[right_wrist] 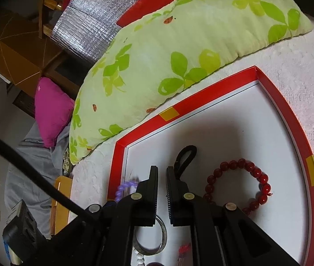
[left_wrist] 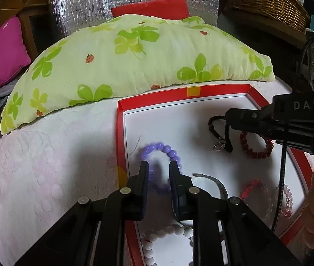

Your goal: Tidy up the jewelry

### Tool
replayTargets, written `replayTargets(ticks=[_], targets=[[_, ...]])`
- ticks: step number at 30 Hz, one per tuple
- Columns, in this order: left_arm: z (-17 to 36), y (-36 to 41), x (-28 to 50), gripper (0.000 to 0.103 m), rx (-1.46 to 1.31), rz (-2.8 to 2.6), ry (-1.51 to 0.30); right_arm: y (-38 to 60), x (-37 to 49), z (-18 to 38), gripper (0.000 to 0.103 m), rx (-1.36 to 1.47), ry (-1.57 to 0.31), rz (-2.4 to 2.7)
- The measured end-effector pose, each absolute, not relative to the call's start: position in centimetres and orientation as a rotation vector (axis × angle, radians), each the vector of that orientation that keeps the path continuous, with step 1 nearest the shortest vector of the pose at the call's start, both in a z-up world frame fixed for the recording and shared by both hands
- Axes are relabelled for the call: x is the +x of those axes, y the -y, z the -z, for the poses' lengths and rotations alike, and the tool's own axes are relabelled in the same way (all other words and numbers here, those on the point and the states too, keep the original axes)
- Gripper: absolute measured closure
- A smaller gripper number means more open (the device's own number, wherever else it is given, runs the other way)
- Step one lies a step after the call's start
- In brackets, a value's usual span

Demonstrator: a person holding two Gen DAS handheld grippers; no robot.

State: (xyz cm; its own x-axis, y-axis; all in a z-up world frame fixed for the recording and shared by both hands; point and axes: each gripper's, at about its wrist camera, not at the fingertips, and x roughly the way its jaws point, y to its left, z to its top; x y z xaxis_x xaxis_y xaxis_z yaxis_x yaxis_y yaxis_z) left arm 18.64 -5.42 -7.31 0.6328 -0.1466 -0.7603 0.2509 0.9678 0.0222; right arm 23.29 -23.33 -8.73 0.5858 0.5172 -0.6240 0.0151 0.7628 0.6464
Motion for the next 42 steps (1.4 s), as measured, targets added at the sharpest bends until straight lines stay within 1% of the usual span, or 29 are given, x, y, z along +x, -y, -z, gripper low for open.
replayTargets(ticks=[3, 4, 6, 7, 8, 9, 11, 13, 14, 18, 23, 25, 30, 32, 34, 35, 37, 42], targets=[[7.3, 5.5, 18.5, 0.082, 0.141, 0.227, -0.858, 23.5, 23.0, 8.5, 0.093, 0.66, -0.907, -0.316], [7.3, 5.6, 18.5, 0.079, 0.143, 0.227, -0.859, 23.6, 22.9, 8.4, 0.093, 0.665, -0.909, -0.314], [7.1, 5.6, 18.3, 0.067, 0.15, 0.22, -0.858, 23.8, 22.6, 8.3, 0.093, 0.669, -0.911, -0.311], [7.0, 5.6, 18.2, 0.056, 0.15, 0.216, -0.854, 23.8, 22.5, 8.2, 0.092, 0.668, -0.917, -0.306], [6.7, 5.5, 18.0, 0.05, 0.154, 0.207, -0.842, 23.9, 22.3, 8.2, 0.091, 0.667, -0.924, -0.303], [6.5, 5.5, 17.8, 0.048, 0.157, 0.202, -0.834, 24.0, 22.1, 8.1, 0.089, 0.665, -0.929, -0.3], [6.0, 5.4, 17.4, 0.043, 0.164, 0.189, -0.822, 24.3, 21.6, 7.9, 0.078, 0.653, -0.934, -0.289], [5.6, 5.2, 17.2, 0.038, 0.162, 0.18, -0.814, 24.6, 20.7, 7.4, 0.057, 0.638, -0.927, -0.274], [5.3, 5.1, 16.9, 0.037, 0.158, 0.176, -0.808, 24.7, 20.3, 7.2, 0.054, 0.631, -0.917, -0.272], [4.3, 4.7, 15.6, 0.034, 0.155, 0.141, -0.792, 24.9, 18.4, 5.5, 0.054, 0.552, -0.877, -0.251], [2.6, 4.0, 12.9, 0.024, 0.16, 0.1, -0.736, 24.8, 15.1, 3.0, 0.053, 0.401, -0.804, -0.201], [2.0, 3.8, 12.2, 0.022, 0.159, 0.085, -0.722, 24.8, 13.1, 2.2, 0.053, 0.339, -0.766, -0.171], [0.9, 3.1, 10.1, 0.021, 0.147, 0.028, -0.703, 25.0, 8.3, 0.6, 0.053, 0.267, -0.682, -0.137], [0.7, 2.8, 9.2, 0.02, 0.134, -0.002, -0.709, 25.1, 5.9, -0.2, 0.049, 0.243, -0.626, -0.129], [0.5, 2.7, 7.9, 0.02, 0.134, -0.043, -0.719, 25.3, 3.5, -1.1, 0.038, 0.239, -0.561, -0.122], [0.4, 2.7, 7.1, 0.02, 0.14, -0.065, -0.722, 25.4, 2.7, -1.4, 0.036, 0.24, -0.536, -0.118], [-0.4, 2.4, 4.9, 0.02, 0.138, -0.073, -0.702, 25.8, 0.1, -2.1, 0.036, 0.234, -0.484, -0.11], [-3.2, 1.6, -0.2, 0.02, 0.151, -0.079, -0.634, 25.4, -4.9, -3.5, 0.034, 0.187, -0.45, -0.104]])
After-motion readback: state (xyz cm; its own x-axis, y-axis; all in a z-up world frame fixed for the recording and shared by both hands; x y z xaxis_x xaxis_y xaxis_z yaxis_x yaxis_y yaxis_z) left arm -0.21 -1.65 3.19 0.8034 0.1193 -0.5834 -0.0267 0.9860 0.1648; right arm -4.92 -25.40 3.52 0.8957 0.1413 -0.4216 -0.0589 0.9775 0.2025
